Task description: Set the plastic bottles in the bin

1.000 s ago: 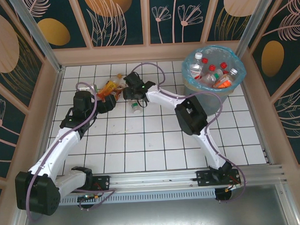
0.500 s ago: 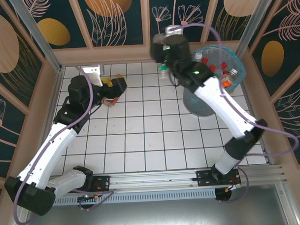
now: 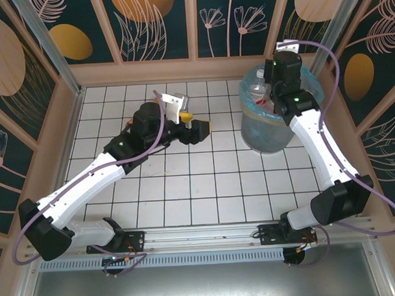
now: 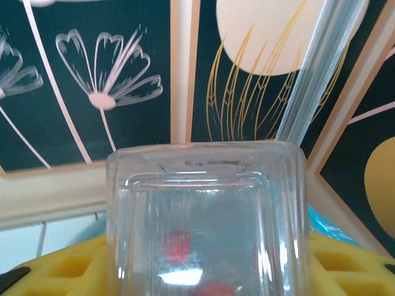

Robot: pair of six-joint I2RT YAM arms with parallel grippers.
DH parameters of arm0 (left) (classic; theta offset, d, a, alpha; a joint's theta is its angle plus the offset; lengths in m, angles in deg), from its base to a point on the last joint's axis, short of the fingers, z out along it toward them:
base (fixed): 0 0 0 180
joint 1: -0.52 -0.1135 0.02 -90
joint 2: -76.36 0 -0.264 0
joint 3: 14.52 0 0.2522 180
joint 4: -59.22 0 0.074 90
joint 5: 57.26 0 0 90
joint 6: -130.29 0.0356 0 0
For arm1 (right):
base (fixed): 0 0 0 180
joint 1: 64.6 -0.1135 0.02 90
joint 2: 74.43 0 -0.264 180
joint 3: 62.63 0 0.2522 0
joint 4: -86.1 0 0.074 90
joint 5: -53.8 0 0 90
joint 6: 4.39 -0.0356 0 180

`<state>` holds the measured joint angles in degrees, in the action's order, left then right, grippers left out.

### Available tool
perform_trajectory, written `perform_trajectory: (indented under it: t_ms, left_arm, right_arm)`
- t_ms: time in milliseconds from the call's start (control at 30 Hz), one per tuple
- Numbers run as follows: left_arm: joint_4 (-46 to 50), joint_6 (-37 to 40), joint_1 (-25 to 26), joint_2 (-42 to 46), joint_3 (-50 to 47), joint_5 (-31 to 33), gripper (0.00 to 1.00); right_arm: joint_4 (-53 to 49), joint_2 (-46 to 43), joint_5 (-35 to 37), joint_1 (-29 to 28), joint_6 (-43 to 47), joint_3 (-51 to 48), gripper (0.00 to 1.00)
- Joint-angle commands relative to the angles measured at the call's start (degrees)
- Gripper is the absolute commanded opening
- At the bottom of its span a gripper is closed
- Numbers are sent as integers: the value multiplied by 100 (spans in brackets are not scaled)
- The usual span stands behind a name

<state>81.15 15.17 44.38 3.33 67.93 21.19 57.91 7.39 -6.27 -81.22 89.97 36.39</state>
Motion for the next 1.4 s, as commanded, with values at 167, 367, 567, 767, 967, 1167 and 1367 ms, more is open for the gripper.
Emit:
perform_trajectory:
  t_ms: [167, 367, 567, 767, 967, 1167, 1367]
  left_arm:
    - [-207, 101, 22, -95, 53, 316, 89]
    - [-148, 112, 24, -98, -26, 367, 90]
    - [-188, 113, 23, -83, -75, 425, 90]
    - [-209, 79, 25, -100, -131, 451, 90]
    - [-245, 69, 27, -95, -225, 478, 90]
    - [-243, 51, 21, -79, -302, 476, 91]
    - [-233, 151, 25, -1, -323, 680, 92]
  right_arm:
    - [301, 290, -167, 342, 68, -73, 60]
    - [-138, 230, -540, 615, -765, 26, 65]
    - [-684, 400, -483, 676, -994, 406, 80]
    - [-690, 351, -714, 781, -1255, 175, 68]
    - [-707, 341, -730, 857, -1355, -217, 57]
    - [-1141, 227, -714, 1114, -1619, -530, 53]
    - [-1118, 15, -1168, 1127, -1709, -426, 52]
